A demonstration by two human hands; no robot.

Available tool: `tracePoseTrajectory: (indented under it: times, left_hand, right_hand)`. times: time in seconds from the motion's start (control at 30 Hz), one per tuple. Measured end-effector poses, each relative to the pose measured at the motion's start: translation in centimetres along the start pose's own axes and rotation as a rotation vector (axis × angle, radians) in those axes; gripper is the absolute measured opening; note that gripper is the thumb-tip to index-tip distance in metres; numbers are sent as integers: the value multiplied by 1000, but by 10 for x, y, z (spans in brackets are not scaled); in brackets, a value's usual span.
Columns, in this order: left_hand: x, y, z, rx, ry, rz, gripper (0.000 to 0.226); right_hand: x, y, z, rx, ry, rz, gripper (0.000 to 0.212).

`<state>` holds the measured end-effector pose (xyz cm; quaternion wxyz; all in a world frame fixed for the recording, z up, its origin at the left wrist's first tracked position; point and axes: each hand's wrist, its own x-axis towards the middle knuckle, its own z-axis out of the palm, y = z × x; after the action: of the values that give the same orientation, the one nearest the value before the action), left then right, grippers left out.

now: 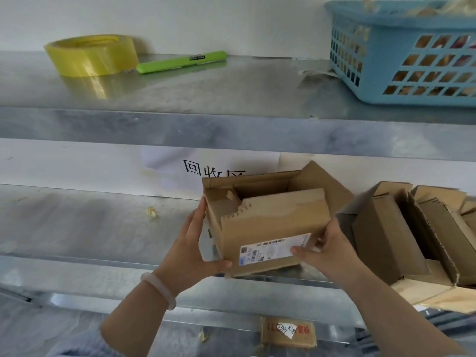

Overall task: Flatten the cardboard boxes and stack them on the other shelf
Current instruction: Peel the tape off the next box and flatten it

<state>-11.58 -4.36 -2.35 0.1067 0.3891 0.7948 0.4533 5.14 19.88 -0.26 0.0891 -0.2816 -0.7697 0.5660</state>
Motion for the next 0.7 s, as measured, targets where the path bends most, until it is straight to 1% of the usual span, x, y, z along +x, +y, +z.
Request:
tracePoseTrajectory:
  times: [0.07,0.13,0.2,0.23,0.27,0.3,0.33,0.37,0.43,0.53,0.63,0.7]
  left_hand:
    - [-2,1,3,-51,-16,-47,126]
    - [-5,3,4,-212,-27,-118,114]
    - [-6,8,1,-439,-3,-176,82]
    - [-5,11,-1,-534,36,-213,64]
    - [-1,16,-3,-577,98,-254,48]
    - [5,20,-5,-562,183,-292,34]
    - [12,25,-7,-496,271,-324,22]
    - [19,30,-9,-382,332,-334,14]
    - [33,37,-14,-134,360,-309,16]
    - [49,45,-24,61,270,-331,16]
    - [61,46,-24,230,205,-377,48]
    - [67,49,-21,269,198,-404,59]
  right_hand:
    - [-2,2,4,-25,-61,-12,63]
    - [-8,-1,5,70,-76,-40,51]
    - [-14,-7,3,192,-22,-56,53]
    - [-14,-12,2,231,18,-58,54]
    - [-13,-18,3,261,57,-55,55]
    - [-11,-23,5,283,100,-33,55]
    - [-7,-29,6,298,140,-1,55]
    - [-4,-34,8,308,173,28,53]
    - [3,-37,10,317,227,56,44]
    - [9,-30,11,299,257,78,33]
    - [7,-25,13,294,249,81,32]
    - [5,-22,14,294,247,81,35]
